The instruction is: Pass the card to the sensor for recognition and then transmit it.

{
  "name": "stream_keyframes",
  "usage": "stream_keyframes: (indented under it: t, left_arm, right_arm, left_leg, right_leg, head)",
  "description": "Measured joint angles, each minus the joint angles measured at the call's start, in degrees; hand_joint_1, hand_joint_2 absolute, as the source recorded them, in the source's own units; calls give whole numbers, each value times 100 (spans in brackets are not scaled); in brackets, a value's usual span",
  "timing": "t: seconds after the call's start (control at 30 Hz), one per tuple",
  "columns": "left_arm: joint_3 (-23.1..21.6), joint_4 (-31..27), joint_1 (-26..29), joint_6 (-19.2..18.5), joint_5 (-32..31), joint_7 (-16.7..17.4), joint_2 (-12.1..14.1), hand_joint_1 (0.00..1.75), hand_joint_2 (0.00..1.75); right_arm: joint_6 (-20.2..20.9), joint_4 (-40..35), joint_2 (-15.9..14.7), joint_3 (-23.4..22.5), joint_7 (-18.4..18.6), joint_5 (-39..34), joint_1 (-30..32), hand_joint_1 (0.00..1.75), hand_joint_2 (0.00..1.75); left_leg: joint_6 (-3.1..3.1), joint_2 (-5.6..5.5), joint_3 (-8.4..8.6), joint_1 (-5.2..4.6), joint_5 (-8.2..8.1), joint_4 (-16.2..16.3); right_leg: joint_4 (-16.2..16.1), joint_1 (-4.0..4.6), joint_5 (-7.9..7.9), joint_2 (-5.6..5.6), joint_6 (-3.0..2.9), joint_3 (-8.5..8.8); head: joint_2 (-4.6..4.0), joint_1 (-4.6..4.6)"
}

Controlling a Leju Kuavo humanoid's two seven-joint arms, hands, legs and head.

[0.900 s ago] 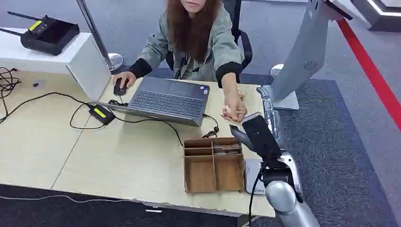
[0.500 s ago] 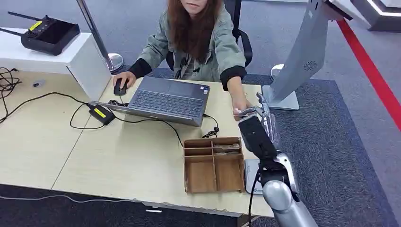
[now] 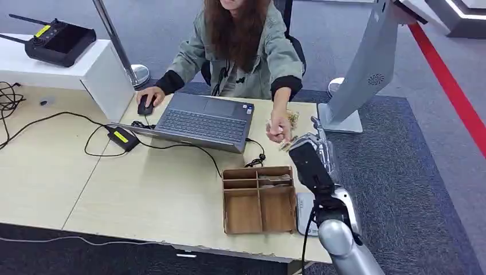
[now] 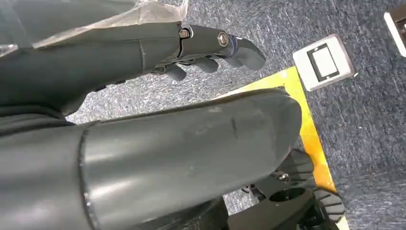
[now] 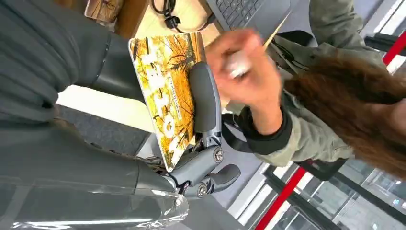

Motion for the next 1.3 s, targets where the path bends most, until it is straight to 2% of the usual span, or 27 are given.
stream_keyframes:
  t: [0.13,0.27,0.47,0.63,0.77,0.87,1.03,1.3]
  left_arm:
    - [4,0,2,13,20,0,0,0,0]
    - [22,0,9,66,64,-17,2,0,0]
    - [107,0,11,66,230,-50,2,0,0]
    - [214,0,7,68,328,-55,2,0,0]
    - [317,0,-1,83,394,-55,2,0,0]
    - [348,0,-2,101,400,-52,2,0,0]
    - [446,0,-17,112,402,-52,2,0,0]
    - [487,0,-30,96,374,-68,2,0,0]
  right_arm:
    - [-26,-457,-85,-39,0,-144,162,175,175]
    - [-22,-1223,-254,-223,79,-245,445,175,175]
    - [120,-2298,-503,-813,-2,-262,1093,175,175]
    - [173,-2518,-577,-1364,-339,-306,1649,175,175]
    - [103,-2175,-542,-1624,-853,-435,1915,175,175]
    - [63,-1838,-466,-1718,-1084,-560,2020,175,175]
    - [-229,-895,-210,-1729,-1521,-415,2033,175,175]
    - [-490,468,171,-1620,-1808,-455,1857,175,175]
  left_leg:
    - [0,0,1,0,0,0]
    - [1,1,1,-1,-1,0]
    - [4,2,1,-2,-4,0]
    - [4,2,0,-2,-4,0]
    - [3,3,-4,-1,-4,0]
    - [2,2,-4,0,-4,-1]
    - [2,1,-5,4,-4,-1]
    - [1,0,-4,5,-4,-2]
  right_leg:
    - [-1,0,0,0,0,-1]
    - [-2,0,0,0,0,-1]
    - [-6,-1,-1,0,1,0]
    - [-7,-1,-1,0,1,1]
    - [-6,0,-1,0,1,1]
    - [-6,0,-1,0,0,1]
    - [-3,3,-2,1,-1,1]
    - [-2,5,-4,0,-4,0]
  head:
    - [0,0]
    - [0,0]
    - [0,0]
    - [0,0]
    - [0,-2]
    - [0,-2]
    - [0,0]
    - [0,-2]
